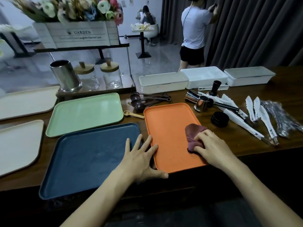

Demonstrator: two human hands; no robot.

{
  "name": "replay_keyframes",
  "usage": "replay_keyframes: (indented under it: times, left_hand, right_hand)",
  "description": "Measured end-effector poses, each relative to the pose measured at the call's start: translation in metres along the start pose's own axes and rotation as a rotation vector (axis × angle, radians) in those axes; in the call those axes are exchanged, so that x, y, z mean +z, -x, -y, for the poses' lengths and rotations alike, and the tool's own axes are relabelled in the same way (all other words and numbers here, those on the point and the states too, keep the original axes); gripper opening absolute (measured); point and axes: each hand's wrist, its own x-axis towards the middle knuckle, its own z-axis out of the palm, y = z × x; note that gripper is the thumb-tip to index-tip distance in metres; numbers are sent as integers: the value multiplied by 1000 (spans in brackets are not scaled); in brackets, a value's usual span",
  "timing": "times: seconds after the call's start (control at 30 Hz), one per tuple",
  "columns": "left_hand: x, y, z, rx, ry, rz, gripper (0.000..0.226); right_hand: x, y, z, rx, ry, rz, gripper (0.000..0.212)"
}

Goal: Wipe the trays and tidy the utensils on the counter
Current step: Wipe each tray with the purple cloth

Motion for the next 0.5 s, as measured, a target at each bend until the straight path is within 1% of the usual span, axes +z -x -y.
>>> replay_keyframes:
  times: [0.1, 0.13, 0.27, 0.33, 0.43, 0.5]
  left_hand:
    - [1, -1, -1, -16, 31, 1, 125]
    - [1, 0, -2, -23, 38, 3, 125]
    - [1, 0, -3, -43, 78, 23, 126]
    - [1, 1, -4, -45, 101, 28, 126]
    - [2, 2, -4, -46, 119, 13, 126]
    - [4, 1, -4, -46, 126, 2, 125]
  right_hand:
    - [6, -13, 8, -101, -1, -117, 23]
    - [6, -14, 8, -140, -36, -118, 24]
    - [-3, -2, -6, -298, -184, -35, 21]
    - [-13, 8, -21, -303, -267, -86, 20]
    - [-29, 20, -47, -252, -401, -216, 24]
    - [-37, 26, -61, -239, -447, -309, 27]
